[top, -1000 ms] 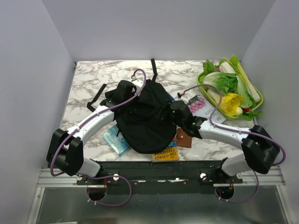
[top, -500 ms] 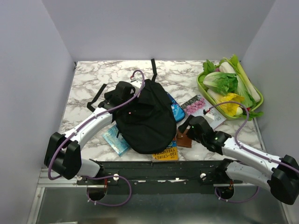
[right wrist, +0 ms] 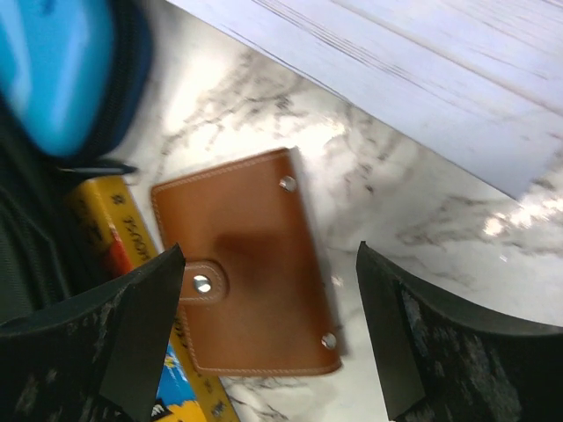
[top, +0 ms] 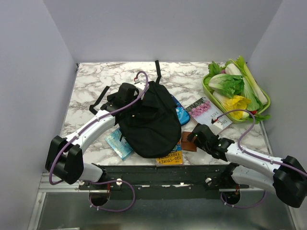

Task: Pack the student bag
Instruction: Pick up the personal item from the center of the board.

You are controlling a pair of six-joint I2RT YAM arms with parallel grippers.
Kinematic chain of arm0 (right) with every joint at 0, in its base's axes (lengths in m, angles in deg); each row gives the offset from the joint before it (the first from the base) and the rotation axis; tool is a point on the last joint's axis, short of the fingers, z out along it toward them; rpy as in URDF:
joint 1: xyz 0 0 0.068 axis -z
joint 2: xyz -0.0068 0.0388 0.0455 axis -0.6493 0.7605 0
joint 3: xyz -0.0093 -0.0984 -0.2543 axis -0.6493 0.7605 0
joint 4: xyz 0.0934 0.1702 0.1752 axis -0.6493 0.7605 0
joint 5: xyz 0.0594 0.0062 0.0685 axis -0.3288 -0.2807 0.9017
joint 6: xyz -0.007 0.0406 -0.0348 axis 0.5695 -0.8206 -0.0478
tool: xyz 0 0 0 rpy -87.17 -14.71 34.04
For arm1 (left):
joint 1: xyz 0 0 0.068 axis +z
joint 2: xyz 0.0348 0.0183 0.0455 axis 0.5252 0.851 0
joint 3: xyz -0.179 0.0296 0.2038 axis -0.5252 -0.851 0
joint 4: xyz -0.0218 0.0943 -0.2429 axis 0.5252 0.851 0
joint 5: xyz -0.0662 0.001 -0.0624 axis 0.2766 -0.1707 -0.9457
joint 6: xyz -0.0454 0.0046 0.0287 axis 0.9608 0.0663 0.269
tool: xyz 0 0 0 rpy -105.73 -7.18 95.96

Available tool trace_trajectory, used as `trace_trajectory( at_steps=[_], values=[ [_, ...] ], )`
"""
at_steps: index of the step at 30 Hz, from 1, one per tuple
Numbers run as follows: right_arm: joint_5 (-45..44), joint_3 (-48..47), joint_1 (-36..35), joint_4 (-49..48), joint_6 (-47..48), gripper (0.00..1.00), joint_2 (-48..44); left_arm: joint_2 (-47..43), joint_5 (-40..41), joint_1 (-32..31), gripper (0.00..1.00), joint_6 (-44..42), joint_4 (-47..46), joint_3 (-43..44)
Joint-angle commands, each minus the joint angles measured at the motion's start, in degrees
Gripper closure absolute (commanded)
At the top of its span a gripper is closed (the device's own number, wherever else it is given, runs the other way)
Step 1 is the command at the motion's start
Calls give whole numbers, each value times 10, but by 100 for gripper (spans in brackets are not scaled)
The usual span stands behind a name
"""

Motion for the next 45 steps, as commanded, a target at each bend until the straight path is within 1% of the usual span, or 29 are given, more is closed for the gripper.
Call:
trace_trajectory(
  at_steps=[1, 4, 8, 11, 14, 15, 18, 19, 22, 23, 26, 29, 32, 33, 34, 35, 37, 39, 40, 42, 43, 45],
  values=[
    [29, 79, 0, -104, 6, 13, 8, -13, -19, -1, 100, 8, 5, 21],
    [59, 111, 1, -169, 5, 16, 13, -13, -17, 0, 100, 6, 5, 21],
    [101, 114, 1, -207, 8, 20, 40, -12, -19, -1, 100, 6, 5, 24],
    [132, 114, 1, -234, 9, 25, 57, -12, -20, -1, 100, 6, 5, 25],
    [133, 113, 1, -232, 13, 35, 44, -12, -20, -2, 100, 8, 5, 25],
    [129, 115, 1, -226, 14, 41, 37, -12, -20, -2, 100, 8, 6, 24],
    [120, 129, 1, -218, 16, 47, -17, -12, -20, -2, 100, 9, 6, 24],
    [117, 134, 1, -217, 18, 47, -55, -12, -20, -2, 100, 9, 5, 23],
    [114, 161, 2, -221, 23, 48, -119, -11, -19, -4, 100, 10, 5, 25],
    [114, 168, 1, -226, 24, 48, -161, -10, -20, -4, 100, 10, 5, 25],
    [121, 199, 1, -259, 35, 48, -216, -6, -20, -8, 100, 11, 3, 26],
    [131, 209, 1, -281, 40, 48, -220, -3, -17, -13, 100, 12, 0, 26],
    [143, 200, 1, -301, 47, 49, -185, -2, -13, -17, 100, 13, -1, 26],
    [139, 191, 1, -291, 48, 50, -171, -2, -13, -18, 100, 13, 2, 27],
    [118, 174, 1, -232, 40, 50, -156, -2, -12, -18, 100, 13, 3, 28],
    [112, 157, 1, -215, 45, 50, -152, -3, -13, -19, 100, 12, 3, 27],
    [109, 156, 1, -211, 61, 51, -159, -3, -11, -19, 100, 11, 4, 27],
    [97, 153, 1, -198, 59, 47, -167, -4, -9, -19, 100, 10, 4, 25],
    [80, 150, 1, -161, 54, 45, -171, -5, -9, -19, 100, 10, 4, 22],
    [59, 135, 1, -124, 52, 39, -176, -6, -8, -19, 100, 9, 5, 21],
    [46, 130, 1, -95, 51, 39, -177, -7, -8, -19, 100, 7, 4, 20],
    [47, 131, 2, -88, 52, 38, -178, -6, -7, -19, 100, 6, 4, 19]
  ],
)
